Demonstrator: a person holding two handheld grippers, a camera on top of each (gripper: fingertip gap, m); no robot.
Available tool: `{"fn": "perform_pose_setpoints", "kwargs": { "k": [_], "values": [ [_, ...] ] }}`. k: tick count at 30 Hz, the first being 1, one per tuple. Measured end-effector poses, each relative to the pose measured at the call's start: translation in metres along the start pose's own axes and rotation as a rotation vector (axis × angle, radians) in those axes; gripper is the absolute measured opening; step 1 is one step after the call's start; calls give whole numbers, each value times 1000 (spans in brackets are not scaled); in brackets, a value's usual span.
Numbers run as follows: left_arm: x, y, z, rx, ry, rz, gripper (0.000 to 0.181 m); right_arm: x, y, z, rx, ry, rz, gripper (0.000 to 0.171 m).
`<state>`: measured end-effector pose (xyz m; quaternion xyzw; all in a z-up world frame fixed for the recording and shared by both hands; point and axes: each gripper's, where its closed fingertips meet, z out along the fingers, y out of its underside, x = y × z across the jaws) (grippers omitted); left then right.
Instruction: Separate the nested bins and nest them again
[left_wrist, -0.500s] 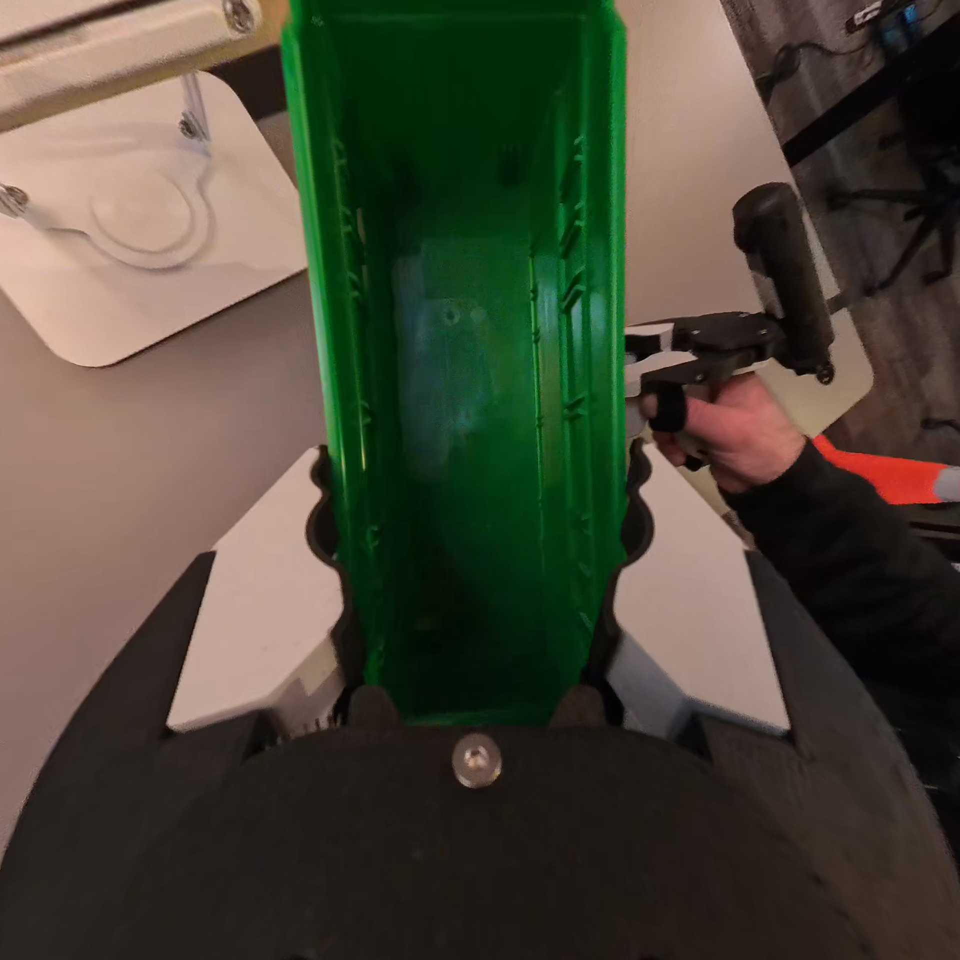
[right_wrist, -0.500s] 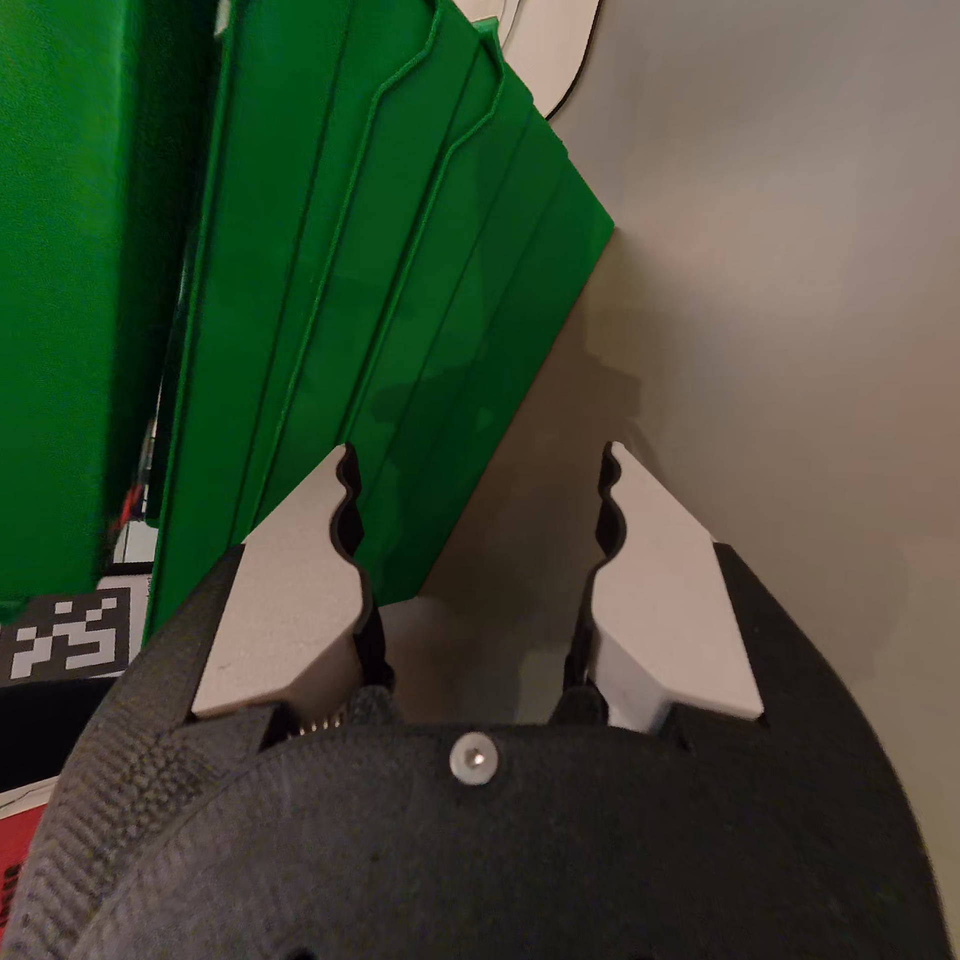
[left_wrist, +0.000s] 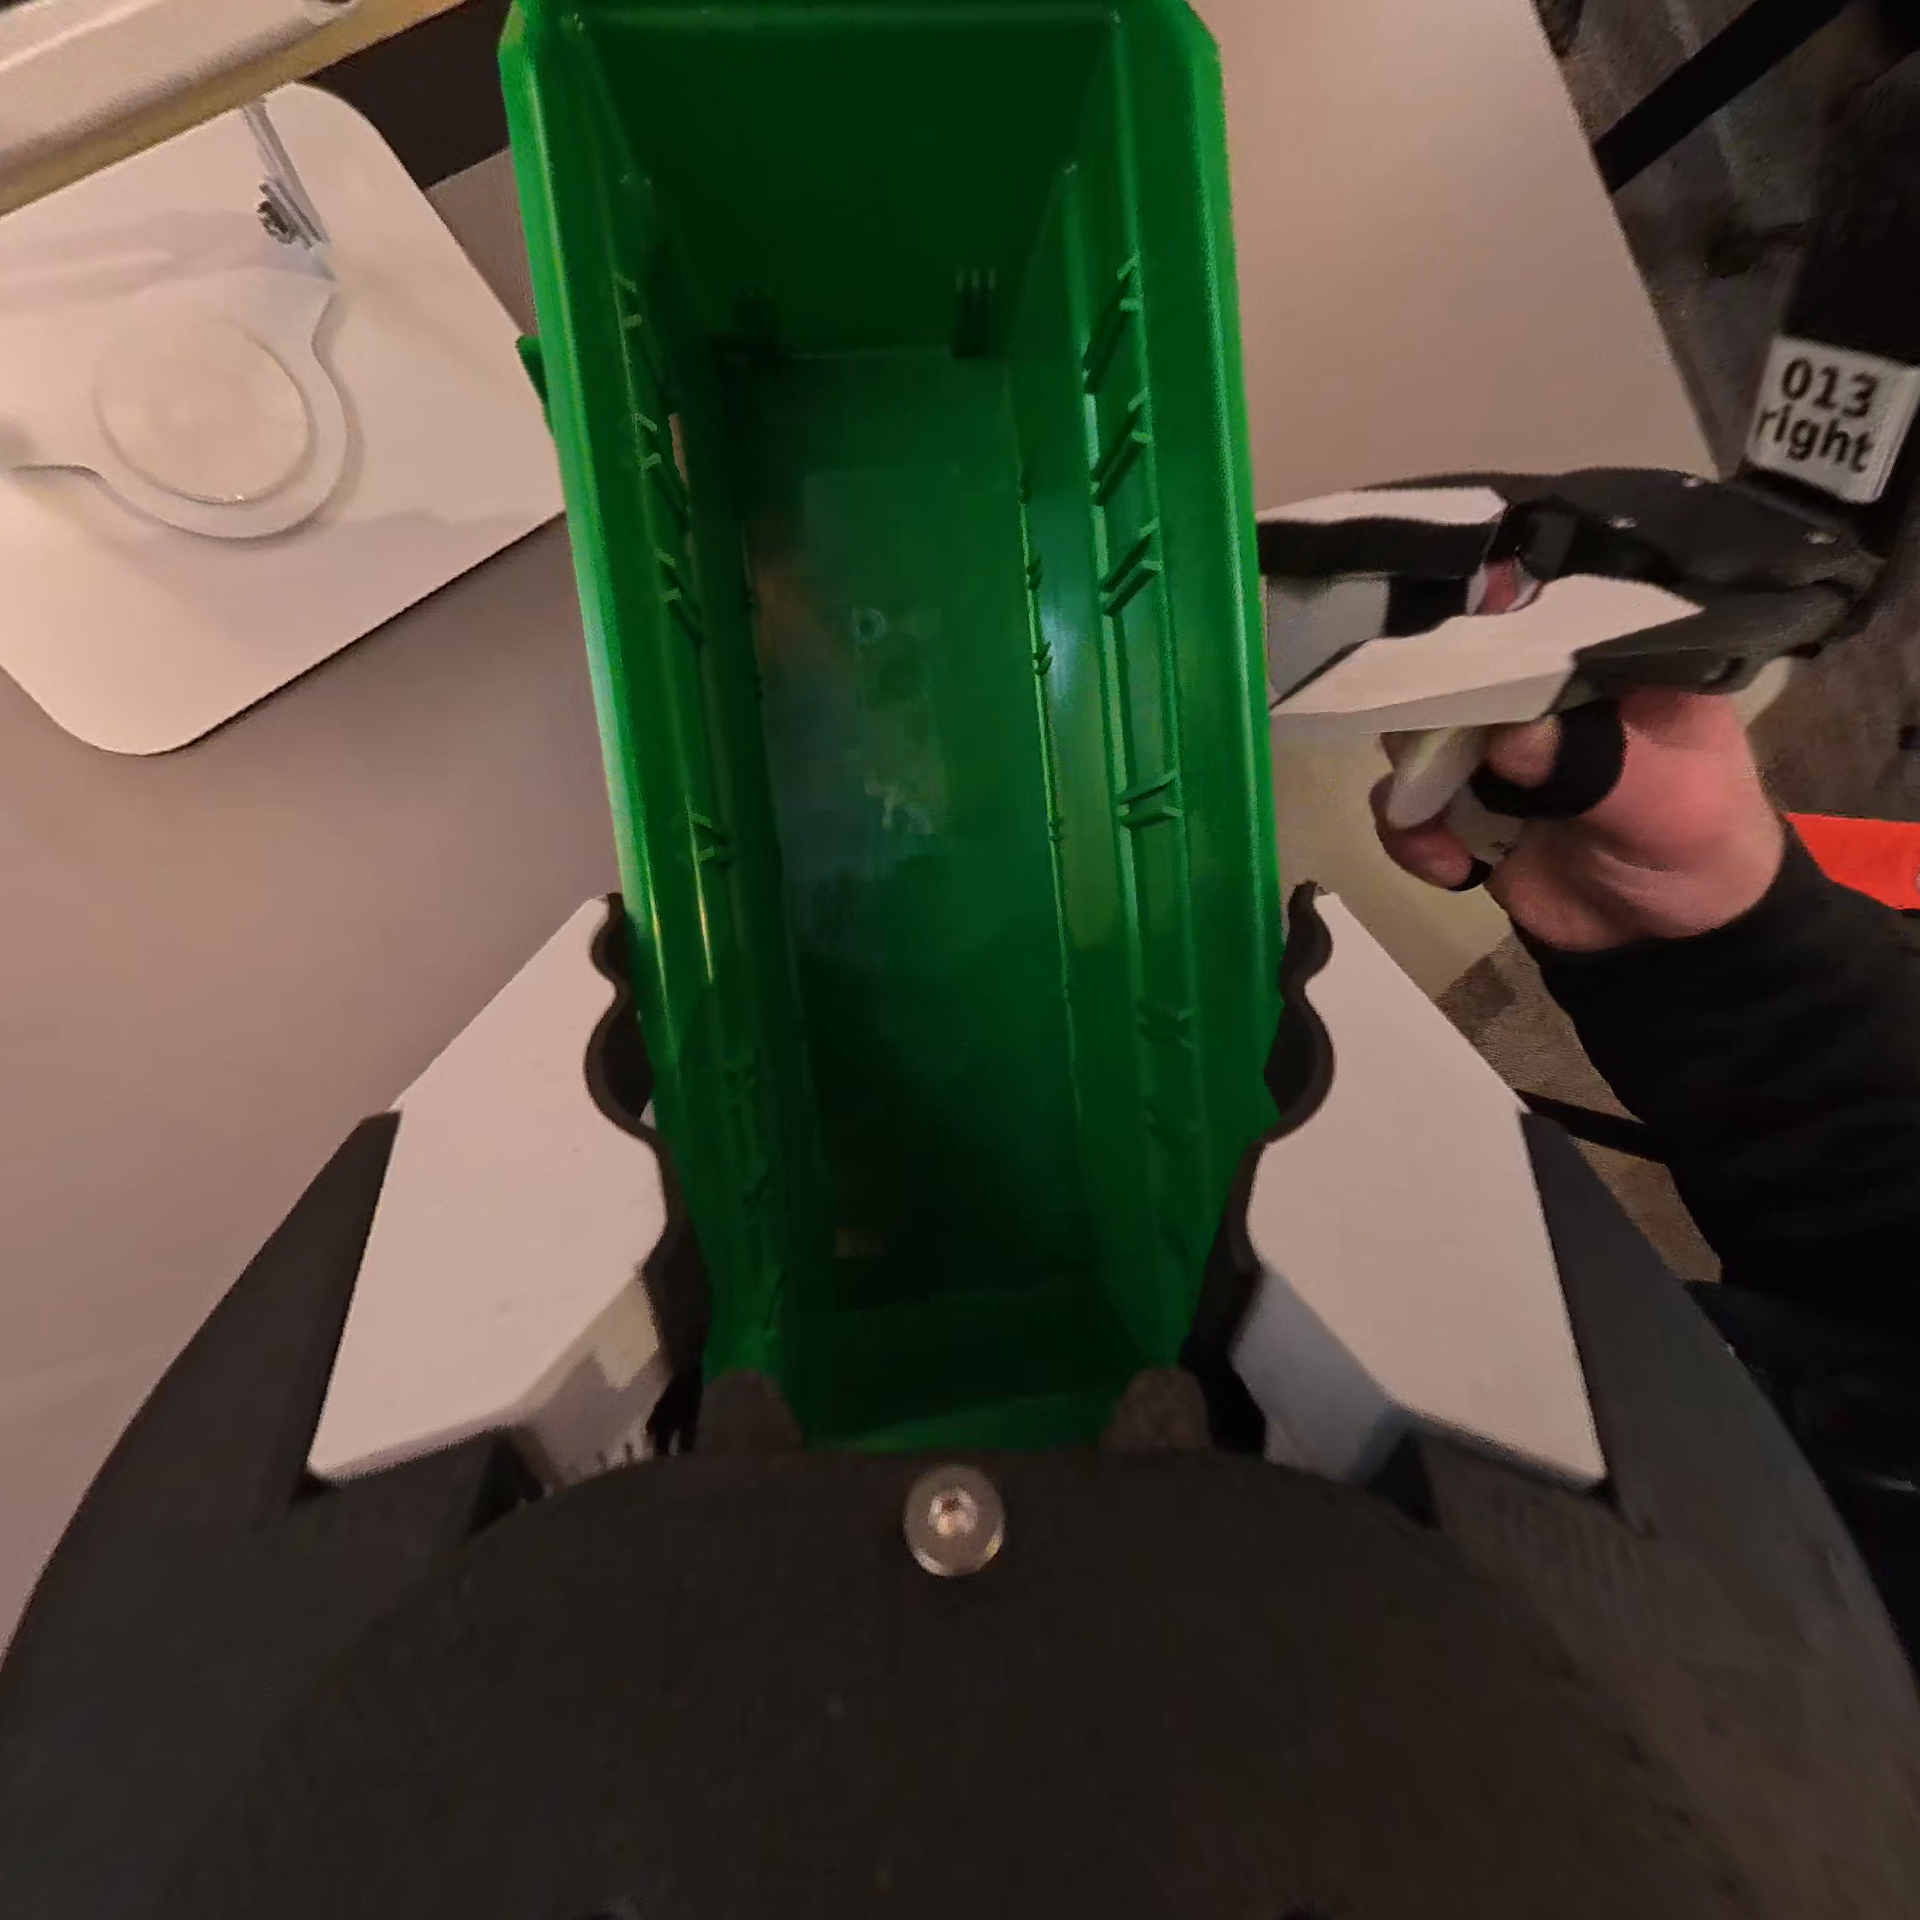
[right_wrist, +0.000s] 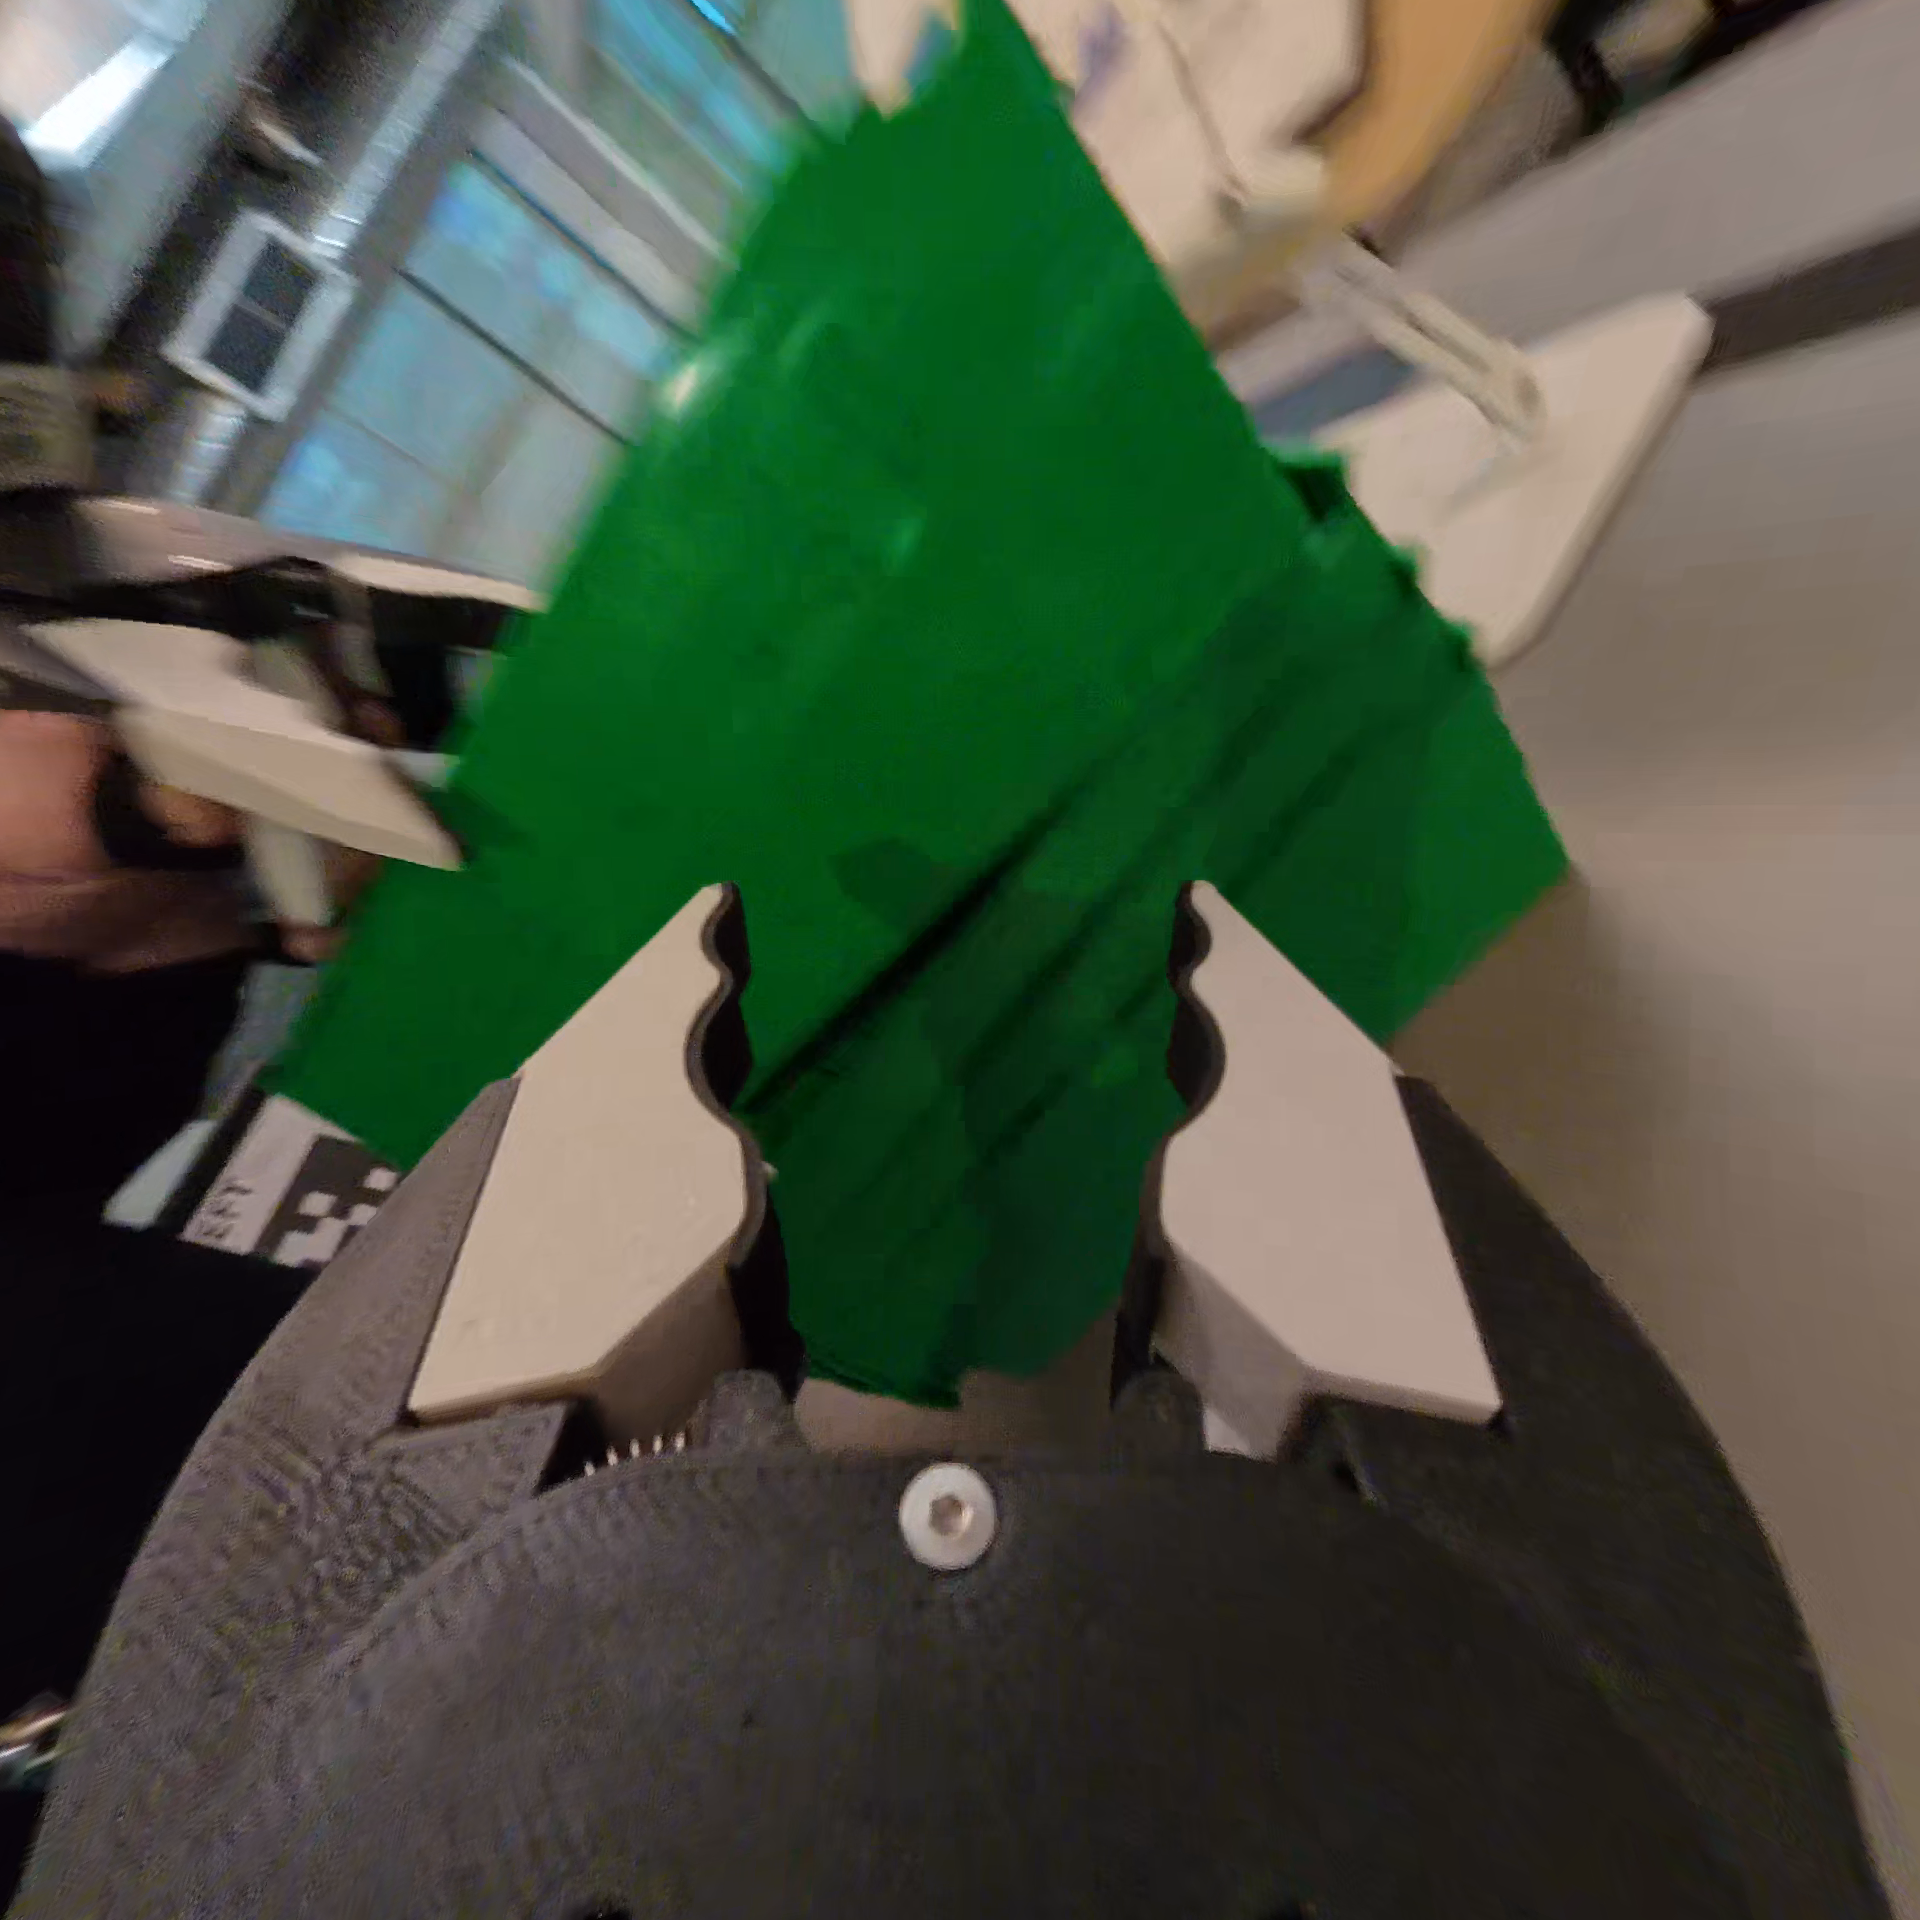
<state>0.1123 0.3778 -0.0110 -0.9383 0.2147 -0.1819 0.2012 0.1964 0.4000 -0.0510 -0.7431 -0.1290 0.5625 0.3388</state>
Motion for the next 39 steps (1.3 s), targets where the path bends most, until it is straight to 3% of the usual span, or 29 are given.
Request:
{"fn": "perform_pose_setpoints", "kwargs": {
  "k": [3,7,10,19,25,29,30,35,39],
  "values": [
    [2,3,-3,-1,73,-25,116,-33,-11,12,-4,-96,-61,72],
    [11,5,-5,-1,215,-129,111,-44,-11,32,-21,-156,-30,78],
    [9,9,-3,-16,229,-157,116,-46,-14,39,-27,-200,-8,65],
    [6,13,12,0,191,-89,115,-34,-5,41,-55,-219,49,65],
    [0,29,33,97,146,-33,111,-21,15,41,-125,-199,13,67],
    [0,39,45,132,165,-12,115,-15,20,38,-144,-189,28,52],
    [1,40,43,119,158,1,116,-14,20,37,-150,-169,6,54],
    [0,23,22,191,201,17,117,-17,3,25,-79,-88,2,97],
    [0,11,5,246,315,-26,112,-24,1,26,-84,34,-65,111]
  ]
}}
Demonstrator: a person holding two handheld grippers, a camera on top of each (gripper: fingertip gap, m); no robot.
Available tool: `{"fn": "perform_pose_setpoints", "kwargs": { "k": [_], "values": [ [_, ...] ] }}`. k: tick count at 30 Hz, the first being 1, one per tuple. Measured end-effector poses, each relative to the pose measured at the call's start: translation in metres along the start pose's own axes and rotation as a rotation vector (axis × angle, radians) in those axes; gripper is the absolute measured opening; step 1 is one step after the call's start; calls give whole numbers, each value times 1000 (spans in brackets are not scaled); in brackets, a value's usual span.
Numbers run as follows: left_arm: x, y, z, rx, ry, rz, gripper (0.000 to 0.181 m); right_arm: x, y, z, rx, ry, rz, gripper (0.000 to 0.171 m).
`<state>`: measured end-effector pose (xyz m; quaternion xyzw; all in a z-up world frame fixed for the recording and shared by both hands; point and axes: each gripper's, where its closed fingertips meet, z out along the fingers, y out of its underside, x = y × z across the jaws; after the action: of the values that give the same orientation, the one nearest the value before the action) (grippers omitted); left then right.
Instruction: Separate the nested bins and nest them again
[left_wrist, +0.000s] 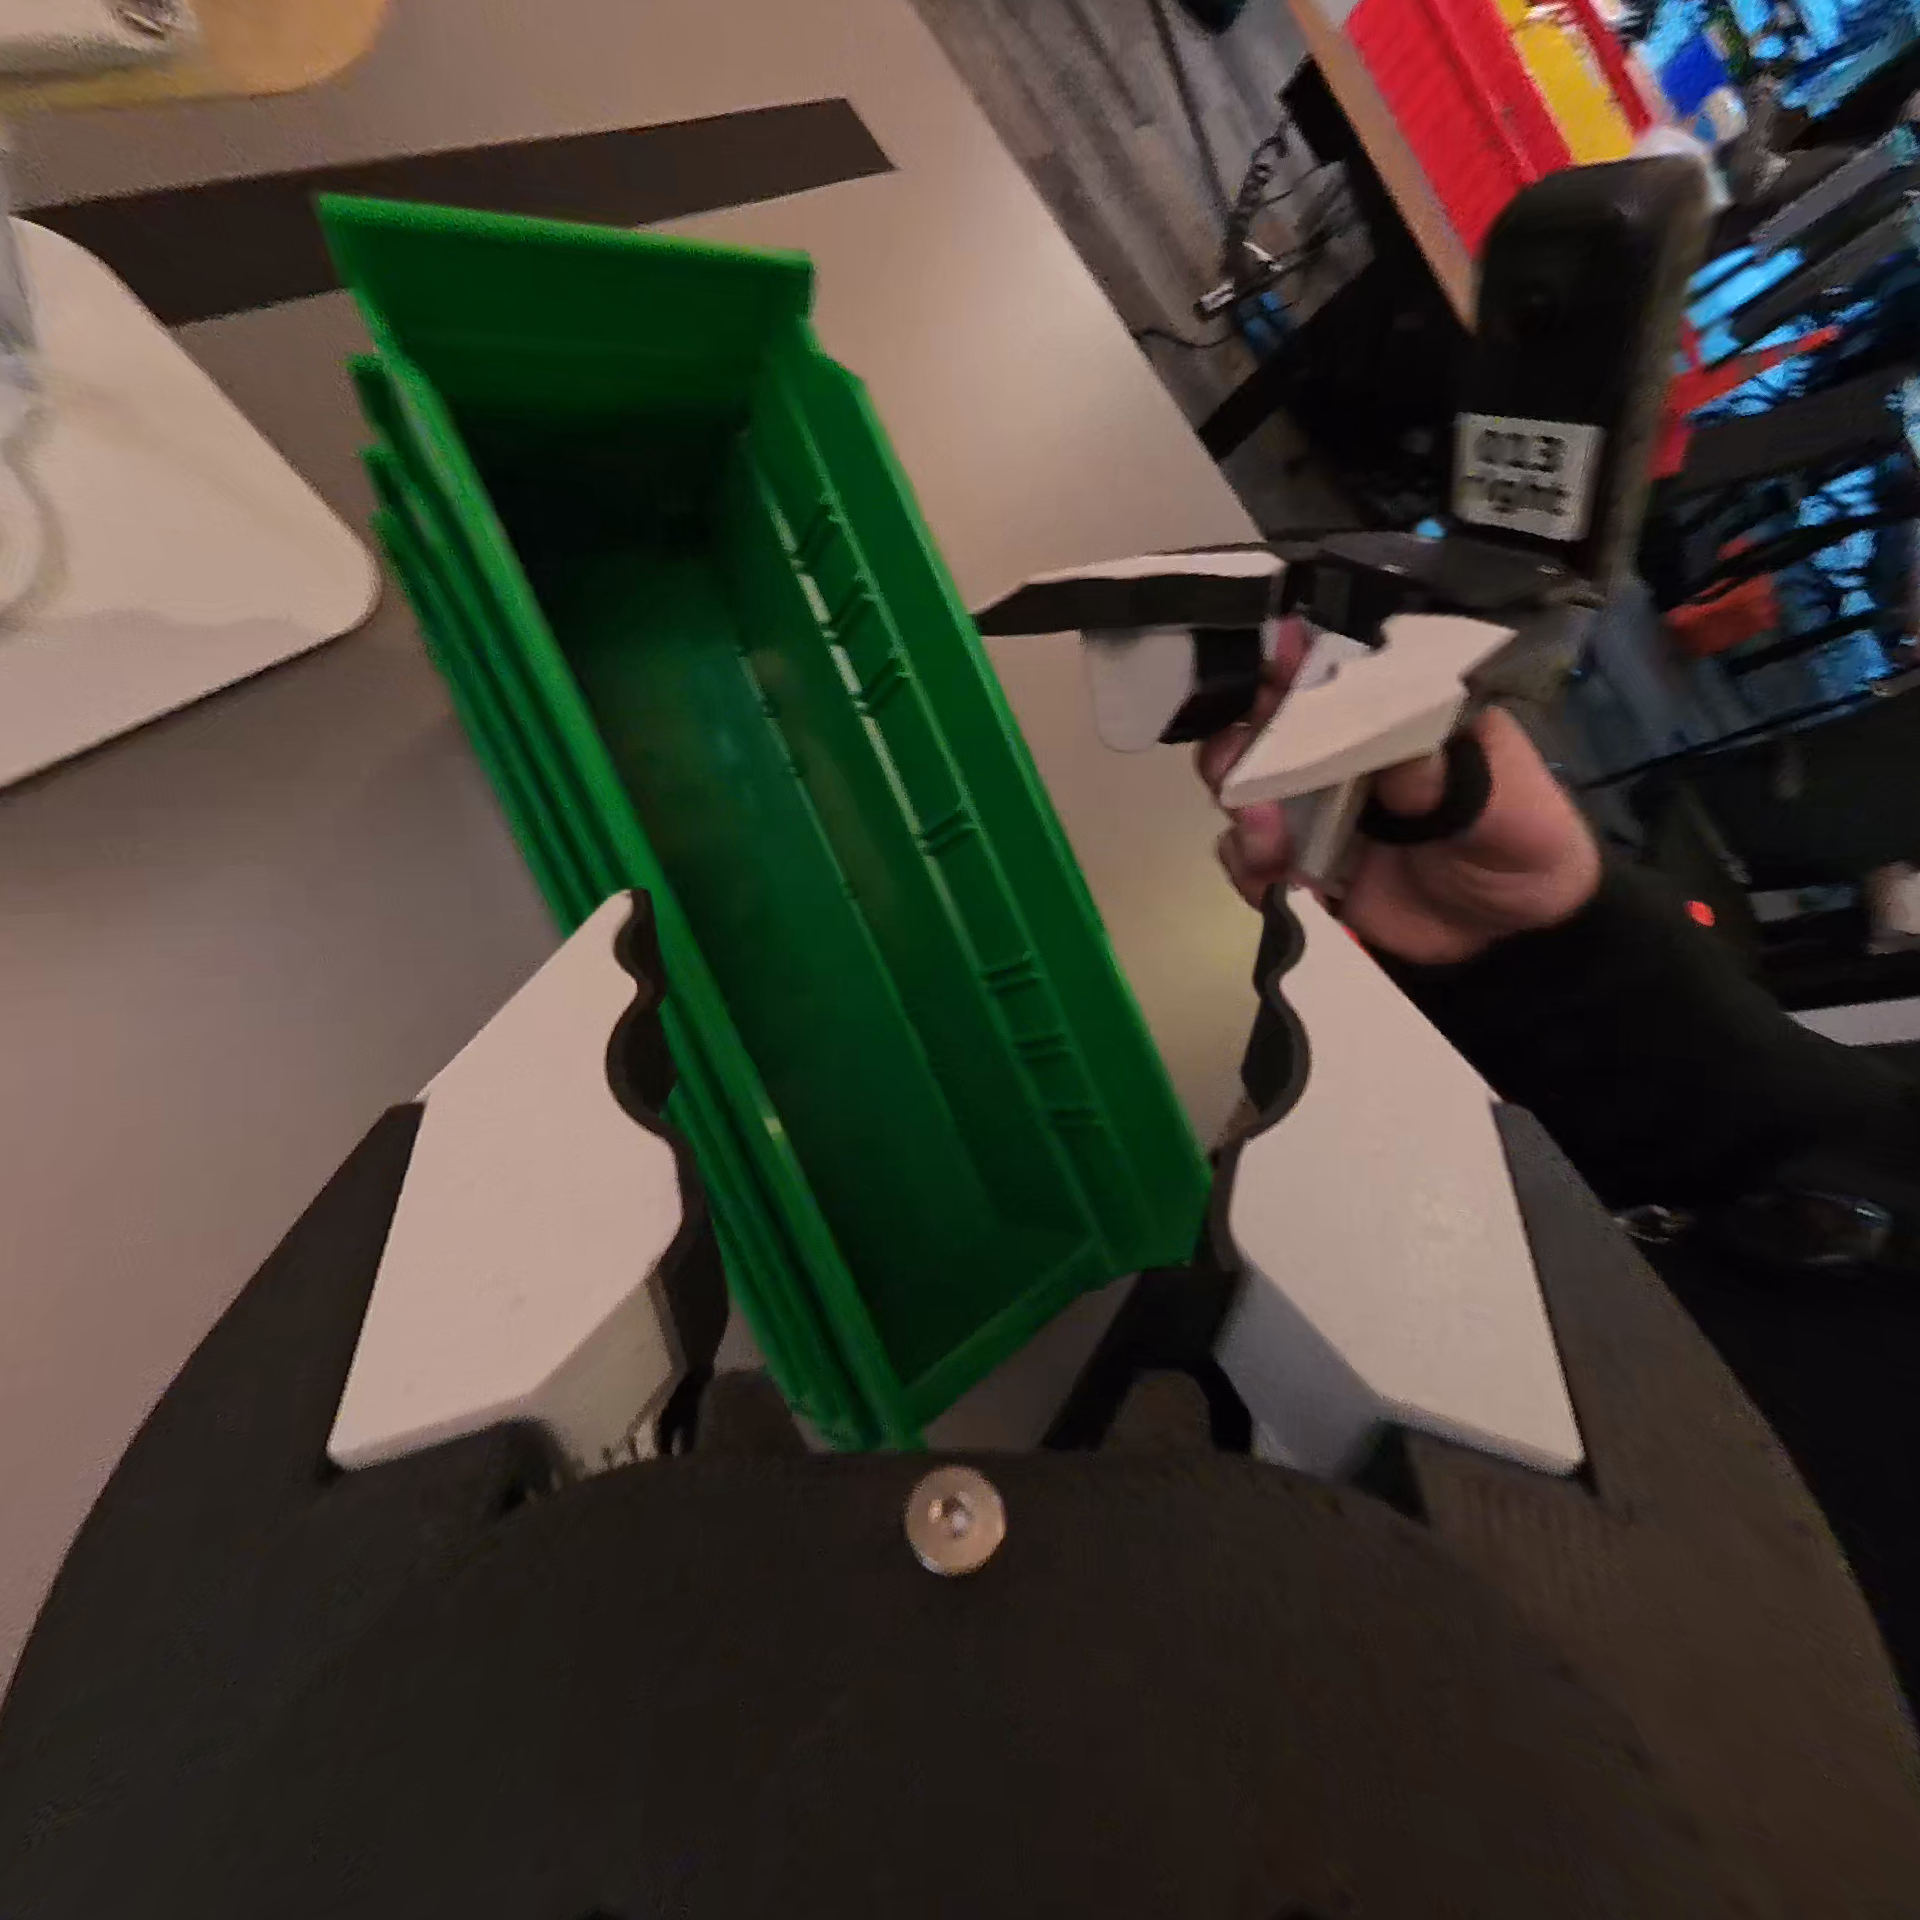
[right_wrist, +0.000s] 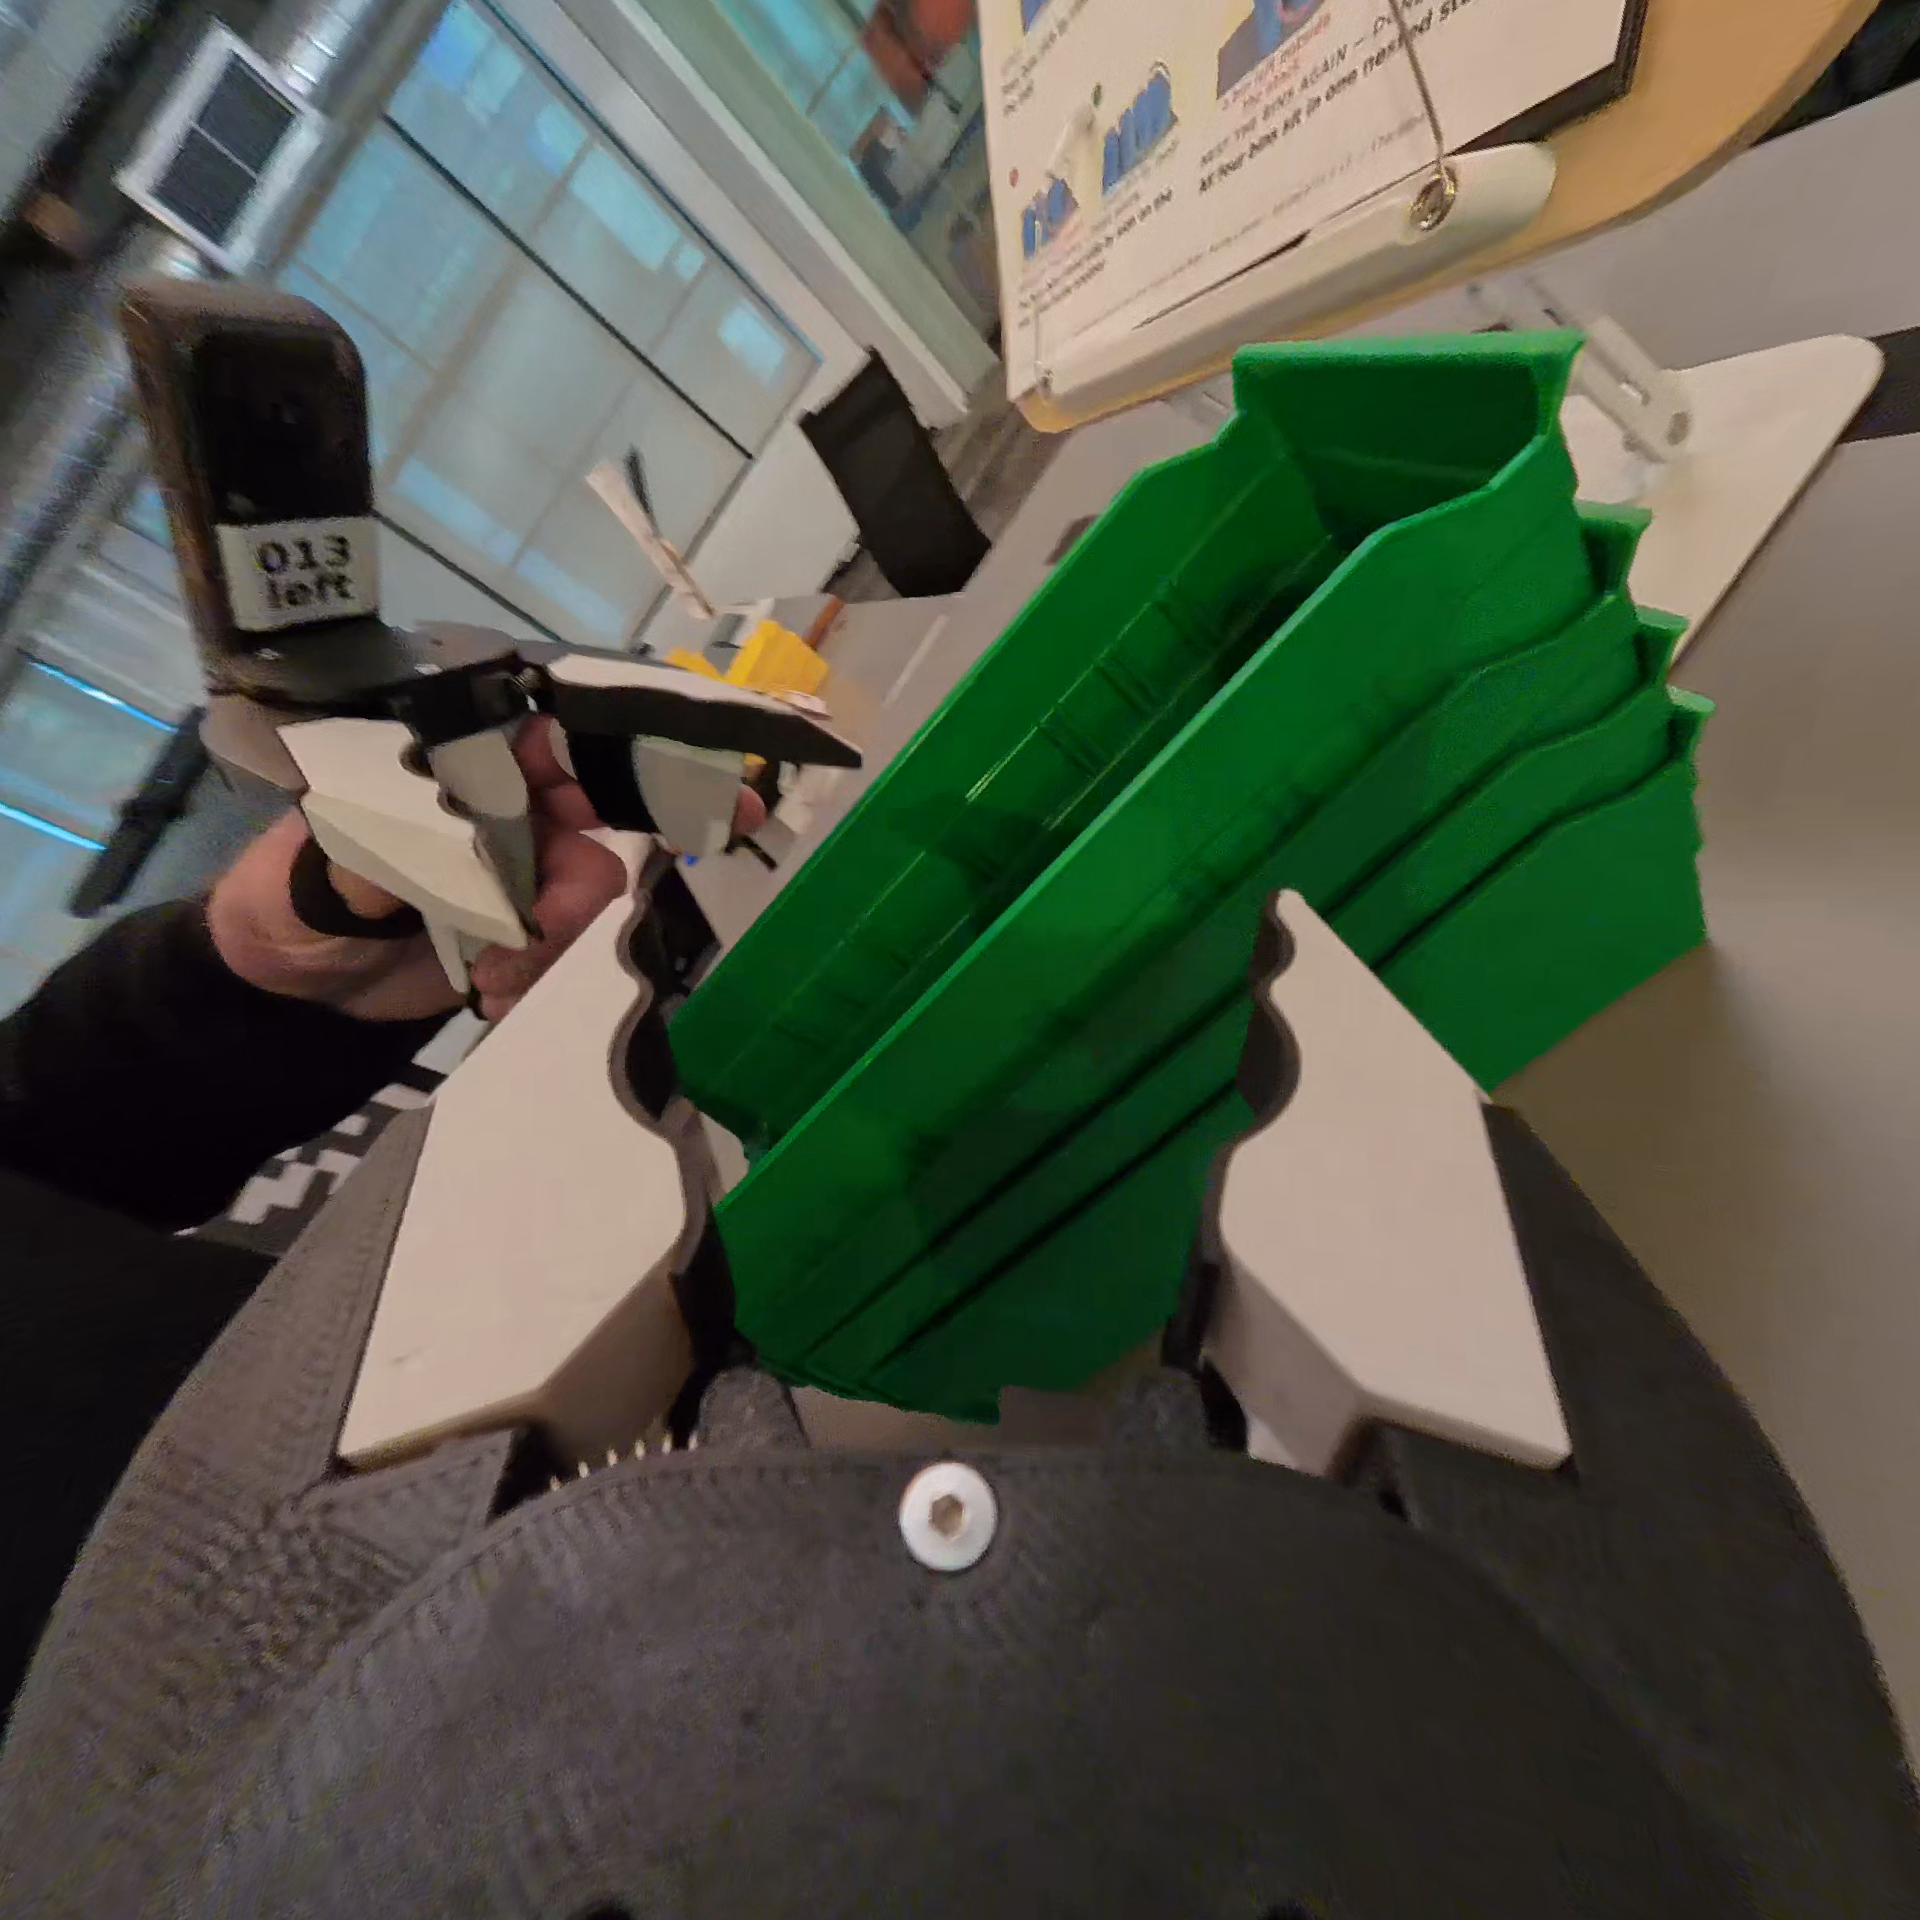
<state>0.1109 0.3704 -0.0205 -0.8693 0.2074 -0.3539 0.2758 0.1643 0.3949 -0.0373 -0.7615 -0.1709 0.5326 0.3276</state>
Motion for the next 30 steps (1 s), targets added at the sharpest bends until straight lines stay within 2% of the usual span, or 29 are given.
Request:
{"fn": "perform_pose_setpoints", "kwargs": {
  "k": [5,8,12,16,17,19,23,27,30],
  "values": [
    [-49,6,0,-10,-102,-21,114,28,20,9,-66,174,60,123],
    [-65,31,14,-106,-80,-73,111,36,43,17,-151,175,106,127],
    [-67,55,31,-171,-16,-136,105,37,57,24,-192,171,136,124],
    [-56,76,49,-196,70,-245,103,44,62,26,-210,186,146,122],
    [-51,74,51,-168,110,-292,96,44,62,26,-220,180,149,120],
    [-50,71,49,-128,135,-329,95,43,56,23,-218,194,97,117],
    [-34,75,47,-150,151,-259,116,26,56,20,-227,118,152,117],
    [-14,79,53,-174,184,-288,121,20,62,21,-287,105,129,113],
    [14,83,63,-177,258,-305,126,33,58,15,-314,164,93,113]
  ]
}}
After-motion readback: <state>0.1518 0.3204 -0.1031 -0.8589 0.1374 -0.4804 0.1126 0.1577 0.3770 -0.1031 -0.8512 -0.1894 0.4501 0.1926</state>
